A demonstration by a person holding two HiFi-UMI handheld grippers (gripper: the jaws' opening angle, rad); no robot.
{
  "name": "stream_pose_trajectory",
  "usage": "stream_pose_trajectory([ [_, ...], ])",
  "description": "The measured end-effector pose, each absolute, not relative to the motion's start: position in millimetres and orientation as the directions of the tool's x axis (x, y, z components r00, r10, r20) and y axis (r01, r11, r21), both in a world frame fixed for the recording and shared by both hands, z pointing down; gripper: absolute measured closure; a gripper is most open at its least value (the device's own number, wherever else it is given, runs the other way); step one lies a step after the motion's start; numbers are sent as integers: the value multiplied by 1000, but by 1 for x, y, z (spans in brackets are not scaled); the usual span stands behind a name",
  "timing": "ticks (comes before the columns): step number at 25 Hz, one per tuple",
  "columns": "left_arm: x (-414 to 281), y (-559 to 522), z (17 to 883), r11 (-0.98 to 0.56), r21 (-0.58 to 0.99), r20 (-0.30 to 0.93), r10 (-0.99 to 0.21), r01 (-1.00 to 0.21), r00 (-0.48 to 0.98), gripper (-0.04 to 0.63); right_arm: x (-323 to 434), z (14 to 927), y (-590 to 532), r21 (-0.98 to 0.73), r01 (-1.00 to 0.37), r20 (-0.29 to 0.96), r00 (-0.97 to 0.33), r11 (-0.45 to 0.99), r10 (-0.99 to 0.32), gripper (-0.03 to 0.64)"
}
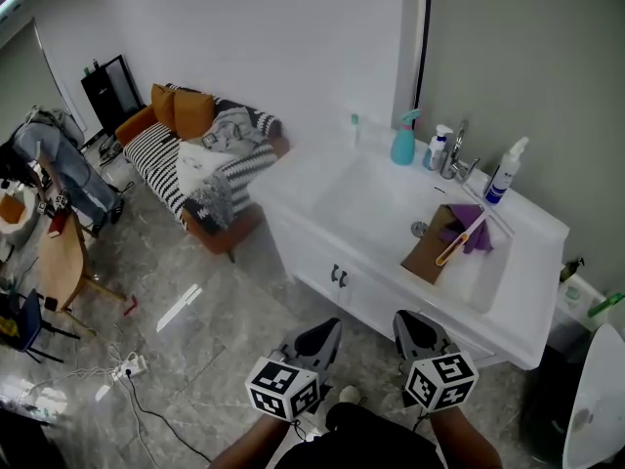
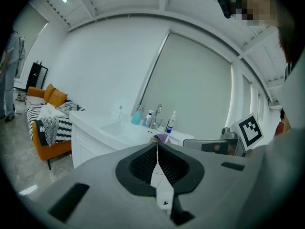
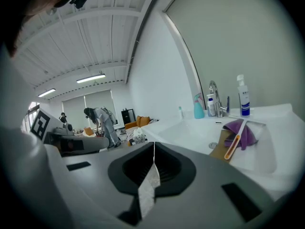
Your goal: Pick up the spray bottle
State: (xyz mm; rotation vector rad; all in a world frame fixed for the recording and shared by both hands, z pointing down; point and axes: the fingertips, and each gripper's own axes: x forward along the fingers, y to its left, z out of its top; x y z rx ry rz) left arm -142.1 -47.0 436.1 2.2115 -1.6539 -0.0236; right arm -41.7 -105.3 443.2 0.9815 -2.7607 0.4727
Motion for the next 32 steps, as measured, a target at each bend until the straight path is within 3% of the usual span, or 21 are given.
stream_pose_trajectory([
  [32,-166,-181,433,-262,264,227,-919,-928,324,584,-57,447,-230,-197,-670,259,-740,716,-622,609],
])
